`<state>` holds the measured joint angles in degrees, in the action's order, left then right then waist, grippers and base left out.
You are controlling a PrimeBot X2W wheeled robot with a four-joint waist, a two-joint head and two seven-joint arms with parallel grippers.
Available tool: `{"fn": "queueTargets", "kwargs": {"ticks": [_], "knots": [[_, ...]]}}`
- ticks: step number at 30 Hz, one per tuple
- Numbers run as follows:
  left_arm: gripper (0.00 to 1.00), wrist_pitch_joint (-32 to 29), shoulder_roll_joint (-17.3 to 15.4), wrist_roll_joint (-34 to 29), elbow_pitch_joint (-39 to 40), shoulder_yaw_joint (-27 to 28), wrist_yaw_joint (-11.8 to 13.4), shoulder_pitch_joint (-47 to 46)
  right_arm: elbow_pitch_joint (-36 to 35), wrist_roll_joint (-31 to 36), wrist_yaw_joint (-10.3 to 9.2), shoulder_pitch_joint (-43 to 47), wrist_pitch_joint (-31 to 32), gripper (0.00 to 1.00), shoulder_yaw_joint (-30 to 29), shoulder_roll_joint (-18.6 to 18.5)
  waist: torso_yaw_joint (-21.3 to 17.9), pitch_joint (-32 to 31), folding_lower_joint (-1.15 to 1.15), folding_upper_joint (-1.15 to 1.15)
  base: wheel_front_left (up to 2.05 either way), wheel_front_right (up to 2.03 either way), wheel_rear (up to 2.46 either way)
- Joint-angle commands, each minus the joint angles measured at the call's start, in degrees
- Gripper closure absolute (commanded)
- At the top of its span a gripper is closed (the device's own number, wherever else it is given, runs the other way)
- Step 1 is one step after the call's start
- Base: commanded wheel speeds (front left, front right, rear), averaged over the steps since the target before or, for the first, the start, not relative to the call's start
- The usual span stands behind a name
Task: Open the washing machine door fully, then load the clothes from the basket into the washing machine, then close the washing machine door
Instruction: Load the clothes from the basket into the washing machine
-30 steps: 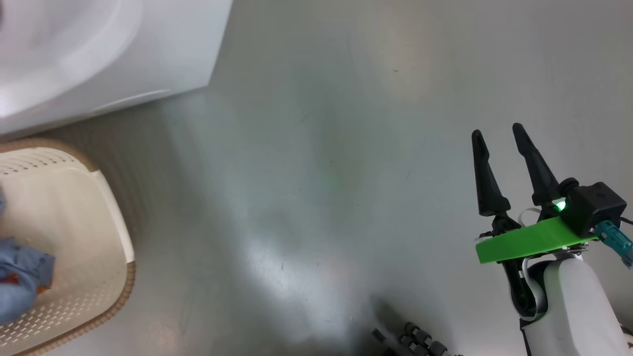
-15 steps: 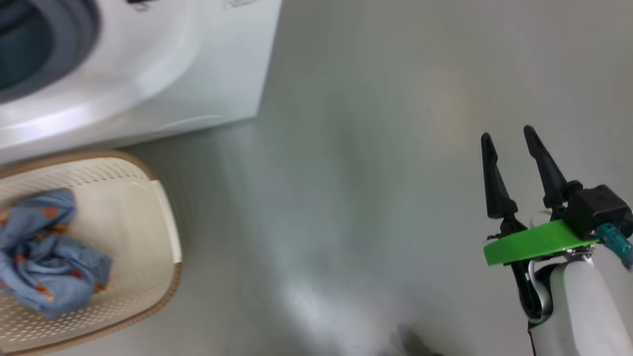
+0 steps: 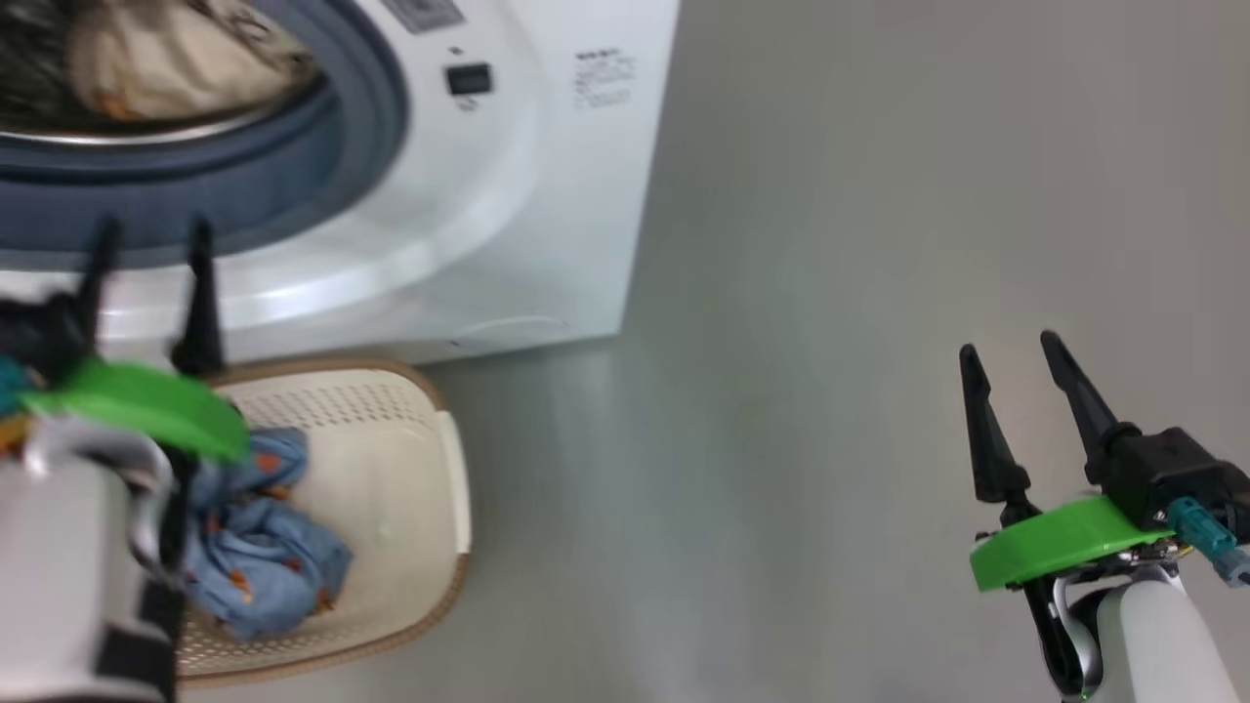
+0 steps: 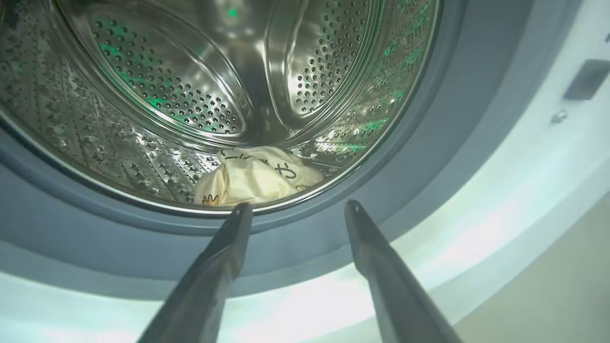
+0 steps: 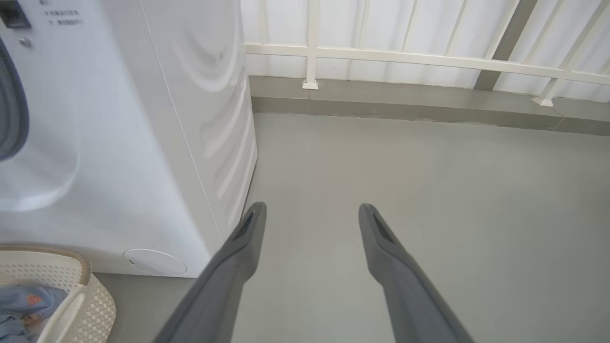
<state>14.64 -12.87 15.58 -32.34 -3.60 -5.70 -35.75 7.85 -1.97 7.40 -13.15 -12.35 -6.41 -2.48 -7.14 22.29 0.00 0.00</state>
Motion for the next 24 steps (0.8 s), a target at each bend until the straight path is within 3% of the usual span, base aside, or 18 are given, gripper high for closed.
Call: {"fn": "queueTargets", "kwargs": {"ticks": [1,11,24], "knots": [[0.00,0.4,-1.8,0.4,1.8,1.4,0.4,1.1,-1.7,0.4,0.09,0.8,0.1,0.00,1.1,-0.4,4.2,-4.6,0.00,0.00,0.00,0.00,0.00],[0.00,0.4,2.7,0.5,11.3,0.2,3.4,18.5,-3.1,0.8,0.09,4.1,2.3,0.00,1.2,-0.4,8.2,-12.1,0.00,0.00,0.00,0.00,0.00],[0.00,0.4,7.4,1.5,22.1,0.2,5.3,31.3,-4.2,-0.9,0.09,8.2,3.4,0.00,1.2,-0.4,9.3,-17.2,0.00,0.00,0.00,0.00,0.00]]}}
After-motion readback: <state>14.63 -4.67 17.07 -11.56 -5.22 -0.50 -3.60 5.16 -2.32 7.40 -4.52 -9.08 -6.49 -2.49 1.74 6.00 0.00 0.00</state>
